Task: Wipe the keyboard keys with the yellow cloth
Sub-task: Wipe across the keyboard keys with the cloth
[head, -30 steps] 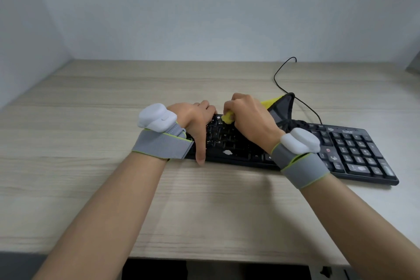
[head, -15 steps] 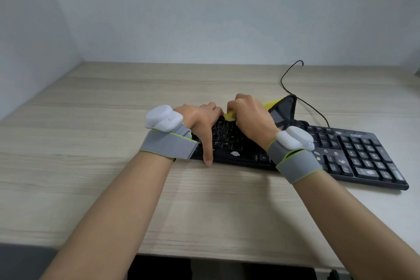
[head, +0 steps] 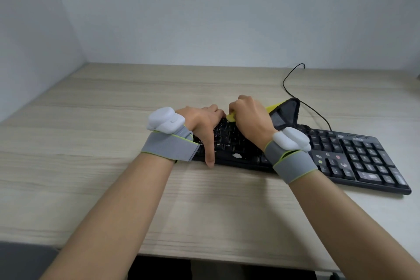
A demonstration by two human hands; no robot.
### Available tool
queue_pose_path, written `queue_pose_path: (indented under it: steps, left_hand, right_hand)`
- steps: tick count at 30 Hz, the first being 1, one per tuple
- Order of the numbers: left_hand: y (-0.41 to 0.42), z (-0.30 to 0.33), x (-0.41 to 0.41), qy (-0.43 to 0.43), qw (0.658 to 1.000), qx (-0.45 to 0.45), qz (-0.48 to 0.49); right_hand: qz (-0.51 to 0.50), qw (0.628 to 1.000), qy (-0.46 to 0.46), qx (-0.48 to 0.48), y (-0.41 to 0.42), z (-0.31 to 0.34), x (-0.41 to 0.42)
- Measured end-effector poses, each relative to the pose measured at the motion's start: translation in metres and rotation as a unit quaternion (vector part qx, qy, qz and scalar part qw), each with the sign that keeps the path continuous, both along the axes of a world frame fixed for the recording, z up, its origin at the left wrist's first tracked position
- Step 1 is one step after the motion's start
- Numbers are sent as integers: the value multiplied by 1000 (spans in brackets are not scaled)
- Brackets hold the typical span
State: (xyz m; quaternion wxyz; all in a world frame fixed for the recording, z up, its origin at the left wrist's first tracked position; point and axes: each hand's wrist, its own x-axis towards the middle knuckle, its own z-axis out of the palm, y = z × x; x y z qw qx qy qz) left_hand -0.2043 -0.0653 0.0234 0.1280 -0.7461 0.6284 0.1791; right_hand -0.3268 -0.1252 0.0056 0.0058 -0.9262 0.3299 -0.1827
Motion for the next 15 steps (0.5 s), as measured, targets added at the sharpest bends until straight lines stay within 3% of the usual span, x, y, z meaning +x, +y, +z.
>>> queue_pose_path:
  steps: [7,15]
  left_hand:
    - [14,3,11,1,1000,9,-2]
    - [34,13,39,-55,997,30,41]
  right_hand:
    - [2,1000,-12,26,-7,-4,-3]
    - [3,999,-15,34,-5,-4,-3]
